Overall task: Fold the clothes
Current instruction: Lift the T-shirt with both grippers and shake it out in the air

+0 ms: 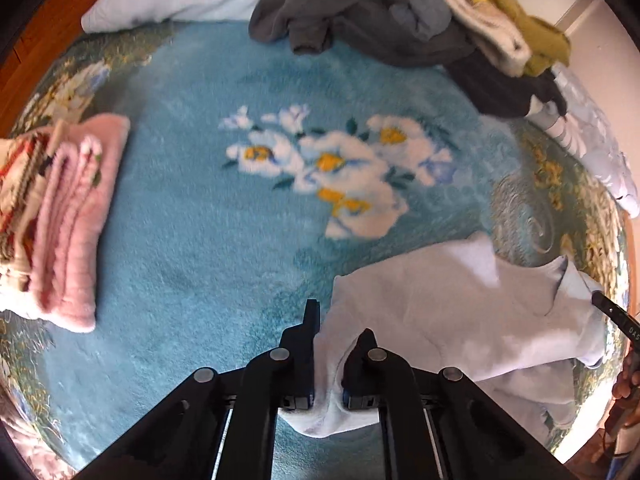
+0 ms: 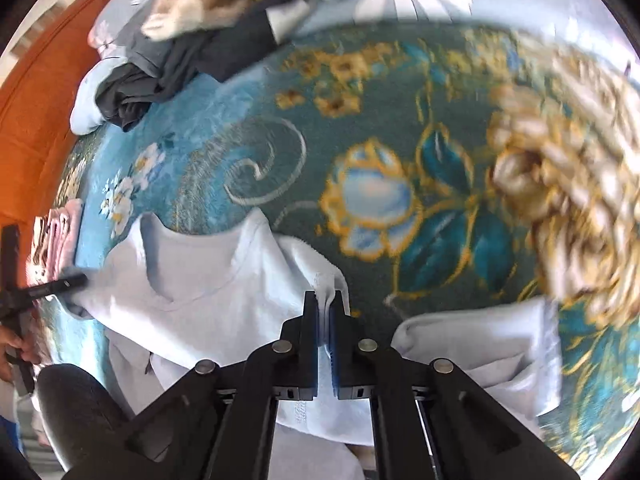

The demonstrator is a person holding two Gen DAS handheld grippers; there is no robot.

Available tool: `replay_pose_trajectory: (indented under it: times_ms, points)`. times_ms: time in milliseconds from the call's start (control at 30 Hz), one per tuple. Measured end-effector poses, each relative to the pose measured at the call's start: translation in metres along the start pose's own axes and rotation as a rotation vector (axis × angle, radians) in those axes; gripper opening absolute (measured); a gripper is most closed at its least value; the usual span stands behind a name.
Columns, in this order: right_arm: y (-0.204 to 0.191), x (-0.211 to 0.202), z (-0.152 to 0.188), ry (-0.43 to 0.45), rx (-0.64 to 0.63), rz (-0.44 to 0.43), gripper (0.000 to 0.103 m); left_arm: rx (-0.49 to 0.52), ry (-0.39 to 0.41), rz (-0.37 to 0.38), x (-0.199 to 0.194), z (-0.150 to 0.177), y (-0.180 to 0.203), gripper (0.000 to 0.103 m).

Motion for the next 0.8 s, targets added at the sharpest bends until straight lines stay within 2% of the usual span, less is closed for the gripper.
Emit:
replay_pose_trajectory:
  times_ms: [67, 267, 500, 667, 800]
  points:
    - [-0.004, -0.024, -0.019, 0.078, -0.002, -0.012, 0.004, 0.019, 0.092, 0.015, -0.030, -0.014, 0.007, 0.008]
    - [-0.027, -0.117, -0.079, 0.337, -0.040, -0.005, 0.004, 0.166, 0.412, -0.020, -0.133, -0.055, 0.054, 0.008]
    - [-0.052, -0.255, -0.122, 0.652, -0.099, -0.001, 0.004, 0.225, 0.731, 0.032, -0.277, -0.058, 0.092, 0.008]
    - [-0.067, -0.341, -0.123, 0.831, -0.128, -0.013, 0.004, 0.235, 0.866, 0.112, -0.357, -0.037, 0.110, 0.008]
    - [-0.072, -0.388, -0.101, 0.925, -0.141, -0.022, 0.004, 0.266, 0.909, 0.125, -0.389, -0.007, 0.119, 0.008]
Point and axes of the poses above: each gripper's, at about its wrist camera, not at the fingertips, and x roughly the way its jaws point, y to its right, z to its underside, the point moved 6 cm from there along x, roughly the way its jaws point, and after that the axes turned 4 degrees about y, right-handed, at the moved point
